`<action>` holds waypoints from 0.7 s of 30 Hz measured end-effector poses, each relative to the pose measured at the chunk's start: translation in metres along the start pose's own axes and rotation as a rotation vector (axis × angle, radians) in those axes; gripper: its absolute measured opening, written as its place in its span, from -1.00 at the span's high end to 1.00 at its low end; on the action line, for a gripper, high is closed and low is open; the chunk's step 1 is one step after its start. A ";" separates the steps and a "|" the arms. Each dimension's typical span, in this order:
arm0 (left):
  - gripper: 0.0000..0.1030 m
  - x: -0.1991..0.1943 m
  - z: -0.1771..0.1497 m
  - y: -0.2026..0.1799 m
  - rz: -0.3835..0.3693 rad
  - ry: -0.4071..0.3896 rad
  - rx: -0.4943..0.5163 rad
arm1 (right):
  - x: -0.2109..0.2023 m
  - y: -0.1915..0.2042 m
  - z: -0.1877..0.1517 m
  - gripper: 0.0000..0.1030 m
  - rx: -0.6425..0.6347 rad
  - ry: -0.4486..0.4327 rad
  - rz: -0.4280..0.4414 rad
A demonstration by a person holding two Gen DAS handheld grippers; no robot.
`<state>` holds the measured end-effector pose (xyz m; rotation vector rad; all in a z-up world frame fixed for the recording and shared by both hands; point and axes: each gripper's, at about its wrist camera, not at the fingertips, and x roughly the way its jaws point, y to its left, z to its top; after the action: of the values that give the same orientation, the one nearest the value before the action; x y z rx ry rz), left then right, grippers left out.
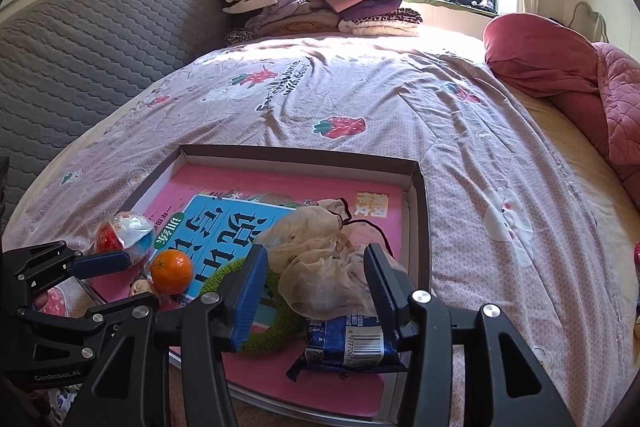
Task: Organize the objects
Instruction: 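Open the left tool to release the walnut onto the book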
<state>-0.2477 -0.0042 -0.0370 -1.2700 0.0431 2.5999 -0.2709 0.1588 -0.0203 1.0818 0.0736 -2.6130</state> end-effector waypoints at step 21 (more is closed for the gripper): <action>-0.36 -0.035 0.007 -0.011 0.005 -0.066 0.018 | -0.050 0.009 0.010 -0.14 -0.003 -0.104 0.025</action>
<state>-0.2300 0.0002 -0.0045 -1.1787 0.0576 2.6378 -0.2420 0.1621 0.0227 0.9375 0.0401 -2.6414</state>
